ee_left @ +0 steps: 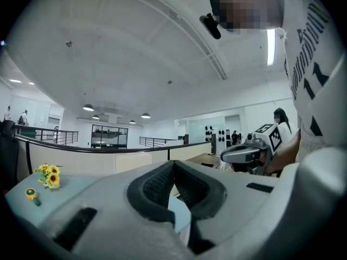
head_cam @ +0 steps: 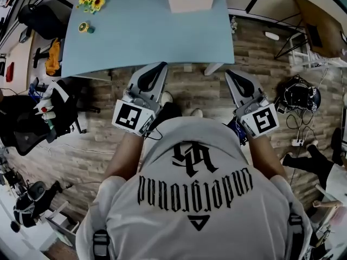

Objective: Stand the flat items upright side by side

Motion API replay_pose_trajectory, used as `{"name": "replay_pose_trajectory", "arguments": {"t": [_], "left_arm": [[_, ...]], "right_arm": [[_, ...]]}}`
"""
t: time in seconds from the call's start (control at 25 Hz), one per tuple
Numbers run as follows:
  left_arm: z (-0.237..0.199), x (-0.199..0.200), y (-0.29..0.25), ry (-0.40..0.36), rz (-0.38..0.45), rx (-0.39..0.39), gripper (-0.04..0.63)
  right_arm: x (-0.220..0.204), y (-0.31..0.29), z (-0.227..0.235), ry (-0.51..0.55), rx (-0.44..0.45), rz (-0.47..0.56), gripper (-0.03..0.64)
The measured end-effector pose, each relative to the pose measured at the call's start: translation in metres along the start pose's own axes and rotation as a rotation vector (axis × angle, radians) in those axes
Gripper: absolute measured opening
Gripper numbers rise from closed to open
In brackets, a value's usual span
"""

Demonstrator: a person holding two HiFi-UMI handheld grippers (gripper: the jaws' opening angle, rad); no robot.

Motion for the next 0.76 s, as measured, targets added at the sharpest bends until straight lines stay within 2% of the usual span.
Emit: {"name": "replay_pose_trajectory", "arguments": {"t": [0.28,0.76], "left_arm": [[0.026,-0.006,0.011,0.001,-0.007,0.009,0.0],[0.045,-0.007,0.018,-0.003,-0.008,0.02,-0.001]], "right_arm": [[-0.001,0.025,-0.009,-0.007,-0.001,0.008,0.005],[-0.001,0.038,-0.014,0.001,0.021,0.013,0.005]]}}
Point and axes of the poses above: the fingertips, and each gripper's own axes: y backward along the fingers, z to its right, x out of its top, the point moved 7 cm from there along y, backward along the fingers, and after that the axes turned 6 degrees about y, right-handed, at the moved point
